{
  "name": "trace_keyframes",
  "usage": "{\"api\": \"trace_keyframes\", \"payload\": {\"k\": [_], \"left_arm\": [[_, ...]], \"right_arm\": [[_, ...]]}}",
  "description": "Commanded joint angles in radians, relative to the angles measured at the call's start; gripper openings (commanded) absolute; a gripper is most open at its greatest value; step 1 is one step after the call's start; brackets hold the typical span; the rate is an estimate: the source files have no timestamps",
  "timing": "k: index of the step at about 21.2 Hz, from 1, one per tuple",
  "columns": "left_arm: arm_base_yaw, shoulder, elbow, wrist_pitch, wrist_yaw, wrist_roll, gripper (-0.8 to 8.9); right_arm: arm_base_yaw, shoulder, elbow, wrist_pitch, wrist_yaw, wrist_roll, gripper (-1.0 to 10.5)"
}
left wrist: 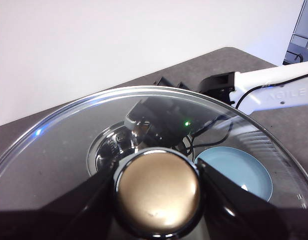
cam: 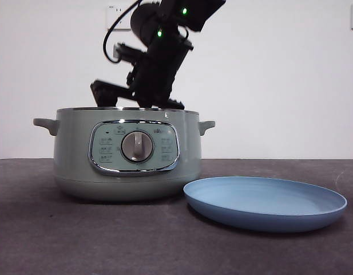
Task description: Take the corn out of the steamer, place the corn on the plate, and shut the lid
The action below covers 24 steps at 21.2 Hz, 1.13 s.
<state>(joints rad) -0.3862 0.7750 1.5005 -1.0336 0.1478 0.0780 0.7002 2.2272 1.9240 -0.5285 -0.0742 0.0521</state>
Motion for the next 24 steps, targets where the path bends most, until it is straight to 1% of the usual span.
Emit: {"api": "trace_keyframes", "payload": {"k": [1,4,5,6,7,8,9,11,12,15,19,21,23,24], "left_arm": [[0.002,-0.009,0.014,0.043,0.011,0.001,-0.08],[0.002,-0.009,0.014,0.043,0.011,0.001,-0.08],[0.002,-0.009,0.014,0.043,0.011,0.001,-0.08],[0.002,-0.009,0.014,0.043,0.011,0.001,-0.08],[0.002,-0.009,0.014,0.044,0.011,0.001,-0.08],[0.002,-0.009,0.014,0.043,0.011,0.002,-0.08],[0.002,-0.009,0.014,0.043,0.011,0.001,-0.08],[0.002,-0.009,0.014,0.043,0.011,0.001,-0.08],[0.002,-0.009,0.014,0.043,0.011,0.001,-0.08],[0.002,-0.009,0.014,0.039,0.011,0.001,-0.08],[0.002,-0.008,0.014,0.037,0.011,0.001,-0.08],[0.002,-0.008,0.014,0.037,0.012,0.001,-0.09],[0.002,-0.008,0.014,0.037,0.012,0.001,-0.08],[0.002,-0.008,0.014,0.037,0.012,0.001,-0.08]], "right_arm": [[0.002,0.031,0.004,0.008,0.007,-0.005,6.6],[0.002,0.055,0.004,-0.004,0.023,0.001,6.2],[0.003,0.066,0.004,-0.005,0.028,0.001,5.9],[0.003,0.073,0.004,-0.008,0.028,0.002,5.3],[0.003,0.078,0.004,-0.013,0.029,0.002,4.7],[0.003,0.079,0.004,-0.015,0.029,0.002,3.8],[0.008,0.079,0.004,-0.012,0.028,0.002,2.7],[0.011,0.079,0.004,-0.010,0.020,0.000,0.2],[0.011,0.079,0.004,-0.010,0.021,-0.001,-0.1],[0.012,0.056,0.010,0.001,0.021,0.000,-0.1],[0.012,-0.136,0.011,-0.002,0.027,0.000,-0.1],[0.006,-0.263,0.011,-0.055,0.036,0.000,-0.1],[-0.005,-0.392,0.011,-0.181,0.110,-0.016,-0.1],[-0.020,-0.438,0.011,-0.217,0.109,-0.019,-0.1]]}}
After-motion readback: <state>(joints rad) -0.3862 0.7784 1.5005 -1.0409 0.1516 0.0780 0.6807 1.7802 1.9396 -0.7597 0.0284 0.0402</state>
